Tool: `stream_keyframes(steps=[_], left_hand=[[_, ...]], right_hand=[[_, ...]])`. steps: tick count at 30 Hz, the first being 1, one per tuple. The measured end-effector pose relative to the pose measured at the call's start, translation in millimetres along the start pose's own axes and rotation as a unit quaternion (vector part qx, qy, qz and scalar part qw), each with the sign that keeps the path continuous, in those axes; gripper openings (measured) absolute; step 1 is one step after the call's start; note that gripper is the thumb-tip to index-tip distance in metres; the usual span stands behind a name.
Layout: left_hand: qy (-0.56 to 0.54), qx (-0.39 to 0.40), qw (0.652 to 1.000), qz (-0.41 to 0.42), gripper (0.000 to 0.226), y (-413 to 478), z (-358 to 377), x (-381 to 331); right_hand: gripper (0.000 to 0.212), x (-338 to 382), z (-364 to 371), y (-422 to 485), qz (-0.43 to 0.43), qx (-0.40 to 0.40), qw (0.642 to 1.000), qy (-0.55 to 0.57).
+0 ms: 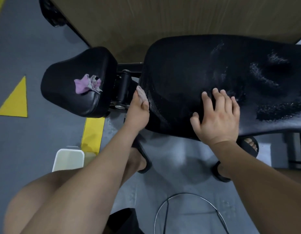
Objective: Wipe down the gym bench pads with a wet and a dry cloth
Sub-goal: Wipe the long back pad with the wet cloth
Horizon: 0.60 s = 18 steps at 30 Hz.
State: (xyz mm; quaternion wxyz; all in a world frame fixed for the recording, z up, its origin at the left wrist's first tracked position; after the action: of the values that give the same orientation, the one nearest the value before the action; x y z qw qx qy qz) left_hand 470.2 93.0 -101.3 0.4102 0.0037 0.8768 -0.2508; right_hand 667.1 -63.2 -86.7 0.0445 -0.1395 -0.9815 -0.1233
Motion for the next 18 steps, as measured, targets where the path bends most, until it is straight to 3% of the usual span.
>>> stream_keyframes(steps=[2,11,14,18], left_hand=[[0.019,-0.017,1.0,-0.005,0.049,23.3,-4.7,-10.9],[0.032,0.011,0.999,0.004,0.046,116.9,-6.2,-66.6],[0.025,0.023,0.999,-0.002,0.032,145.7,-2.6,-83.8],[0.021,0.06,0.998,-0.014,0.032,163.8,-5.5,-92.9]], right_hand=[[0.067,-1.4,1.5,0.7,-0.001,0.002,1.0,-0.003],[0.068,-4.0,7.9,3.9,-0.001,0.01,1.0,-0.004],[0.069,-4.3,8.8,4.1,-0.001,0.004,1.0,-0.006],[0.068,-5.0,9.0,4.8,-0.002,0.0,1.0,-0.005]])
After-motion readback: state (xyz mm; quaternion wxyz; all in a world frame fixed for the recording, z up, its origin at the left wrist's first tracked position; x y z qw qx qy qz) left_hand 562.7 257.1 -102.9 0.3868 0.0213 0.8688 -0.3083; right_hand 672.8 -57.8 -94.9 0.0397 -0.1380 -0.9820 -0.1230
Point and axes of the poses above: each hand's wrist, its own y-axis towards the middle knuckle, its own z-axis out of the palm, x = y × z, the point moved 4 cm from there along y, towards the middle knuckle, and after that the axes turned 14 degrees about -z, right-handed, at the moved point
